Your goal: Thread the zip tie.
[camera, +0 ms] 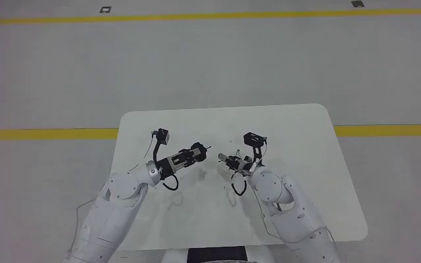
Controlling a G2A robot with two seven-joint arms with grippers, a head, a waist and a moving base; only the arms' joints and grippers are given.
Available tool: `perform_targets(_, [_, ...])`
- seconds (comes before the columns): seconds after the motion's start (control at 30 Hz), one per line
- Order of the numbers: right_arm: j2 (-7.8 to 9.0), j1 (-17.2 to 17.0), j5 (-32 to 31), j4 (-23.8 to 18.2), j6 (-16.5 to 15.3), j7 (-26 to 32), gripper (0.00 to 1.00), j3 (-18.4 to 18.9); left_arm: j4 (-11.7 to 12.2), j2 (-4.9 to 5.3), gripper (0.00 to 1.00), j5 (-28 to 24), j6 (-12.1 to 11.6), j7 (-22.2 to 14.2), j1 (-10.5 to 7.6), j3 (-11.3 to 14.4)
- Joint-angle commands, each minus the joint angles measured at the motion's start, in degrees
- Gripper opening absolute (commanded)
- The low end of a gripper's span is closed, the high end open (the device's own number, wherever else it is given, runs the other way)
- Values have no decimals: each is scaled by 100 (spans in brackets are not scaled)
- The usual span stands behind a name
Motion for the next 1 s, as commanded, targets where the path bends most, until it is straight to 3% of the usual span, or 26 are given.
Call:
perform_targets(0.0, [-81, -20, -110, 27, 0, 57, 68, 49, 0, 0, 0, 0, 0, 0, 0, 0])
perform_targets(0.23, [-402, -100, -597, 91, 0, 310, 49, 301, 0, 0, 0, 0, 0, 0, 0, 0])
perform_targets(0.63, [-924, -182, -1548, 205, 0, 727, 47, 678, 0, 0, 0, 0, 0, 0, 0, 0])
perform_targets(0.97, [-1293, -52, -1820, 568, 0, 880, 42, 862, 0, 0, 0, 0, 0, 0, 0, 0])
